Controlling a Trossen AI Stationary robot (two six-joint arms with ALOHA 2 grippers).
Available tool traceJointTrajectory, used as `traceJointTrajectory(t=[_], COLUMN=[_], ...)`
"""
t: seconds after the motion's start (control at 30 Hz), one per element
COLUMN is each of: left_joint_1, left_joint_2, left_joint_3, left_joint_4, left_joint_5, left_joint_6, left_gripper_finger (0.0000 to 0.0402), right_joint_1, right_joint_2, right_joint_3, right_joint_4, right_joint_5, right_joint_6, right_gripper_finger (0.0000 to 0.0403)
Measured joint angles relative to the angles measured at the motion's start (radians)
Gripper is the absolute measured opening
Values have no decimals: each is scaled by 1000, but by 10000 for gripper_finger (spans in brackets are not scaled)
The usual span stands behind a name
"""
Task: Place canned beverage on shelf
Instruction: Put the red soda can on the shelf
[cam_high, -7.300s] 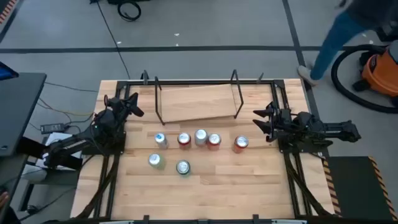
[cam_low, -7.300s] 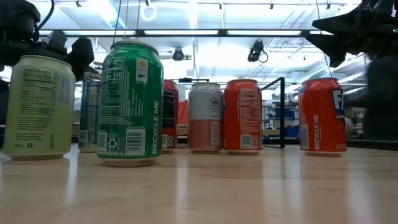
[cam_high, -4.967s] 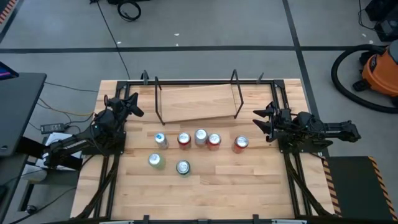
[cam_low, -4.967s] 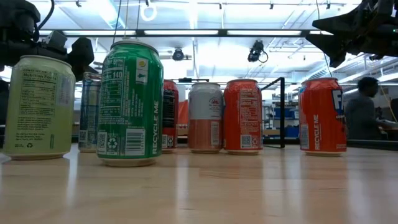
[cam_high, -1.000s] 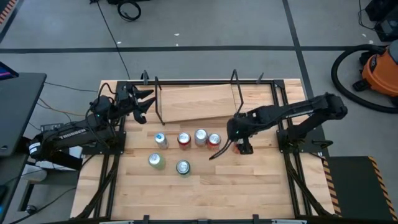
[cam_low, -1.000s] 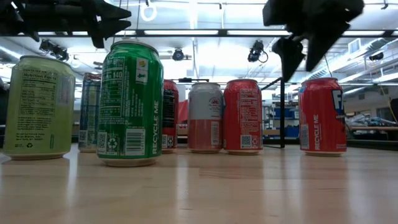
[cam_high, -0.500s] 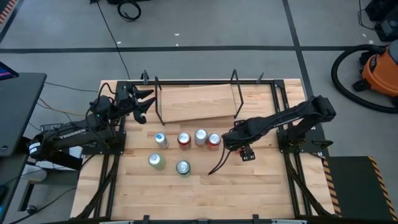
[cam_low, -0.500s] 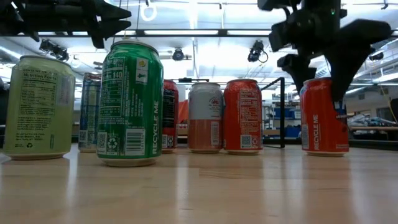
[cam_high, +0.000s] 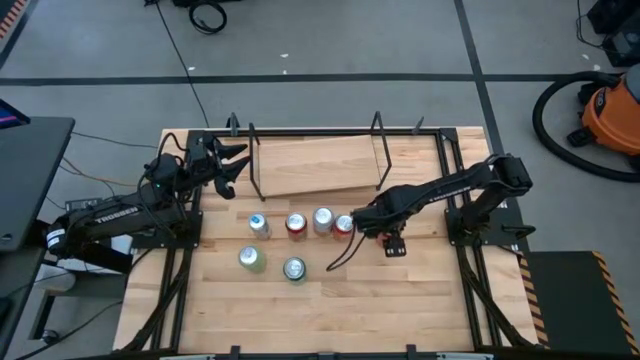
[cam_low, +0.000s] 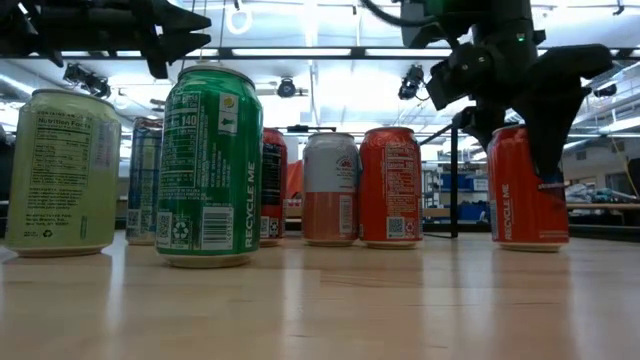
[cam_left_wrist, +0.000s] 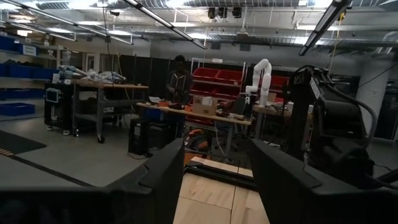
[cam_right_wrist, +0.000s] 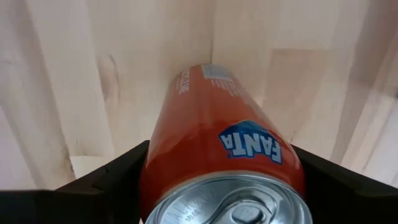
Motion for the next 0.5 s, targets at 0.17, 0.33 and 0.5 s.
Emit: traceJointTrajectory(t=[0.17, 0.33, 0.5], left_joint_1=[0, 0, 0], left_joint_2=[0, 0, 0], left_joint_3=[0, 0, 0], left_joint_4=[1, 1, 1], left_joint_5=[0, 0, 0], left_joint_6=[0, 0, 14], left_gripper_finger=[192, 192, 192], right_joint_1=[-55, -129, -191], right_joint_2=[-48, -65, -66], right_joint_3=[-2, 21, 114], right_joint_4=[-4, -35, -44], right_joint_5=[4, 13, 63], right_joint_6=[17, 27, 56], right_gripper_finger=[319, 319, 319])
